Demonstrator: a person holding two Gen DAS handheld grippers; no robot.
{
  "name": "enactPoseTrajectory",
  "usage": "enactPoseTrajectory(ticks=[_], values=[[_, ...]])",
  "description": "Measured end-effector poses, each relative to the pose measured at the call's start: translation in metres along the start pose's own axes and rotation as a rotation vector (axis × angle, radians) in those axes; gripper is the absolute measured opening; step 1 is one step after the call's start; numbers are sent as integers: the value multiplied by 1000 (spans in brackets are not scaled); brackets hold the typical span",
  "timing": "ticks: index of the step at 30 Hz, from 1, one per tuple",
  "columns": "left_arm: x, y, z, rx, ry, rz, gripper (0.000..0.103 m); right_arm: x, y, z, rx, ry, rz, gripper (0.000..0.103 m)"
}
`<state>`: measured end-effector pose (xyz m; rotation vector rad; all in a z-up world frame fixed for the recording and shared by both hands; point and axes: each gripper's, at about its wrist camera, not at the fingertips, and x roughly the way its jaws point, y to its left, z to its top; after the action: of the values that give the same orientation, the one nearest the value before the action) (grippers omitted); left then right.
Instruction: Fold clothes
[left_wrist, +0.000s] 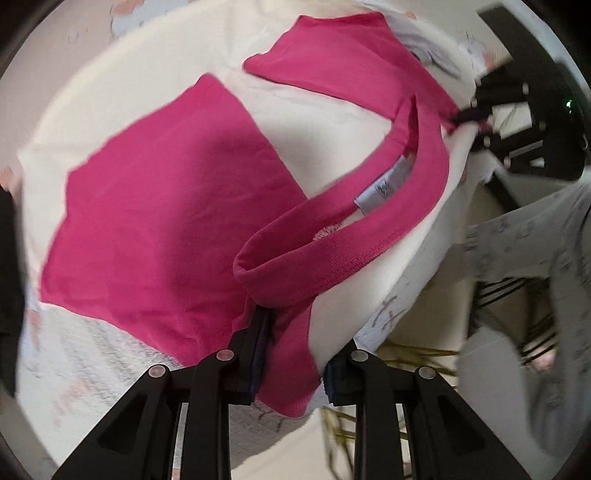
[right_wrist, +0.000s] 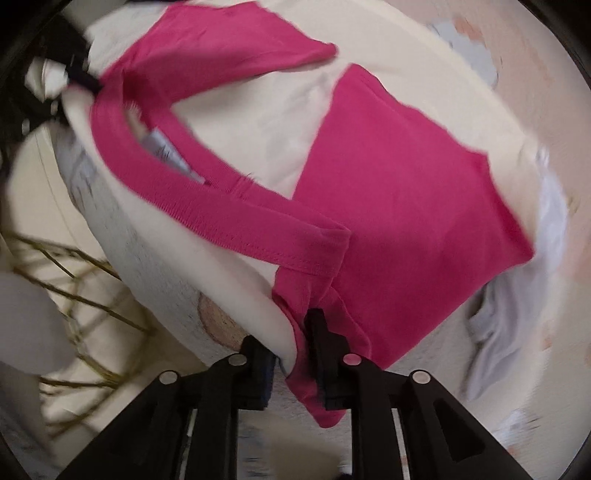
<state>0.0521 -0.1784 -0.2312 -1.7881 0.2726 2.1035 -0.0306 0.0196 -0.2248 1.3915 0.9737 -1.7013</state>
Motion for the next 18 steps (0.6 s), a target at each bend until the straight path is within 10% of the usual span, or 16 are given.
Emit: enactPoseTrajectory(ticks=[6, 18], values=[[-8, 19, 3, -150, 4, -135, 22, -7, -33, 2, 184, 1, 151, 26], [-12, 53, 35, -336, -34, -167, 23, -31, -70, 3, 330, -179, 208, 40]])
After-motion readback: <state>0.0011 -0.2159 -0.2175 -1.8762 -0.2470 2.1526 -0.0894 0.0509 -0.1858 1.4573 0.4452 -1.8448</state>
